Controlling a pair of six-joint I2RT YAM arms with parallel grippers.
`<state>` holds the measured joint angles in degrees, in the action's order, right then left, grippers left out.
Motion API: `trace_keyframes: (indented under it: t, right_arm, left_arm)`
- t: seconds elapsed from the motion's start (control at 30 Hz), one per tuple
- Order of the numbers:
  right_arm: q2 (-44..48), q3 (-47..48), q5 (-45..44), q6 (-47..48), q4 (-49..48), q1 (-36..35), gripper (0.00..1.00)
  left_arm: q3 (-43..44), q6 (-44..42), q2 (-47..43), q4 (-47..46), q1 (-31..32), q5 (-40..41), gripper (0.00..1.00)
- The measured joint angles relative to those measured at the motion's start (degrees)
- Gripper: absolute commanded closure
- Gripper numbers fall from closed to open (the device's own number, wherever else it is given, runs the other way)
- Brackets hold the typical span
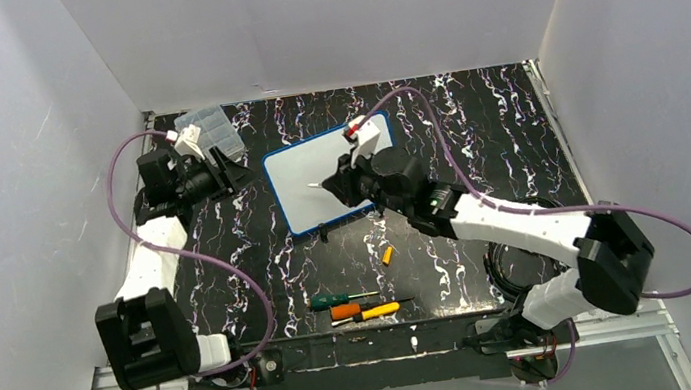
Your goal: Write a sentence on the whiteboard
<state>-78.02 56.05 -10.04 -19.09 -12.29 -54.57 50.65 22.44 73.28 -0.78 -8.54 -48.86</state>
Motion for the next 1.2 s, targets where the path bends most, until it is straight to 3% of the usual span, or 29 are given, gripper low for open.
trace_keyframes:
  t: [0.33, 1.2]
  right_arm:
    - [-11.5, 7.5, 4.1, 1.6, -3.4, 0.0, 0.99]
    - [-19.5, 11.9, 4.5, 3.8, -4.6, -0.1, 0.99]
  left_arm:
    - [4.9, 0.8, 12.1, -0.5, 3.7, 0.5, 0.56]
    - [6.4, -3.7, 12.7, 4.0, 7.6, 4.8, 0.78]
